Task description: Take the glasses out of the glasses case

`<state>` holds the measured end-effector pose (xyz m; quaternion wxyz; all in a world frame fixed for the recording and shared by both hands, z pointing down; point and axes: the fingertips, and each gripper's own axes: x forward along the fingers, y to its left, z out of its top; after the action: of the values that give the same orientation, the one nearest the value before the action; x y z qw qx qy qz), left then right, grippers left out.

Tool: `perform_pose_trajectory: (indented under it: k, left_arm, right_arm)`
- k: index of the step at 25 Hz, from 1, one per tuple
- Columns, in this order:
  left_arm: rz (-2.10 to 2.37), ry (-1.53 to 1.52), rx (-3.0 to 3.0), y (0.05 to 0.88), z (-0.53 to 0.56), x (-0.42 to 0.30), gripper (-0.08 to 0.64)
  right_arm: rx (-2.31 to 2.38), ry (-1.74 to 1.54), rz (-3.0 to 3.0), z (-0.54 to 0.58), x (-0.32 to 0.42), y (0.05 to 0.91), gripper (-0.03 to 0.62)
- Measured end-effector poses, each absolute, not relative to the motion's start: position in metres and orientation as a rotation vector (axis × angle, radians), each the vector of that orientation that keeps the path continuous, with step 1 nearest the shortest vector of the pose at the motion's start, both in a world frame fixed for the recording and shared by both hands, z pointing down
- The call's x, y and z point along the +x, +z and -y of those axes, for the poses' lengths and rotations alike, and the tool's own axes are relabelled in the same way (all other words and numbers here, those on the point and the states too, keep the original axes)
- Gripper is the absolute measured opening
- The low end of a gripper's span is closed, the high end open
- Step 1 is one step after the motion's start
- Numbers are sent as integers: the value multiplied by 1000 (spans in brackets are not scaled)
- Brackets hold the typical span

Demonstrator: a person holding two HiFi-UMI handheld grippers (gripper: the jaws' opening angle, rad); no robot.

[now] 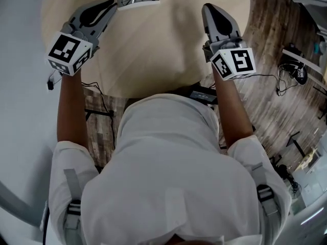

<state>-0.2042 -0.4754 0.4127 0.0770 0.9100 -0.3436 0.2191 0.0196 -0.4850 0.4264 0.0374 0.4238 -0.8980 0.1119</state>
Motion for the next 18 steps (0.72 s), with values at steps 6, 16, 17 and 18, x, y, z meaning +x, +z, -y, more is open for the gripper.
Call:
perform_pose_trajectory:
  k: [6, 16, 17, 18]
  left_arm:
    - [825, 953, 2689, 453, 493, -190, 115]
    - [506, 1364, 2580, 523, 516, -176, 143]
    - [476, 1397, 2565, 530, 517, -176, 143]
    - [454, 1423, 2551, 536, 519, -175, 143]
  right_arm:
    - [1334, 397, 2740, 499, 29, 447, 26]
    - [1409, 475, 2692, 512, 54, 474, 26]
    - [1414, 480, 2688, 514, 55, 476, 26]
    - [1415, 484, 2686, 515, 56, 478, 26]
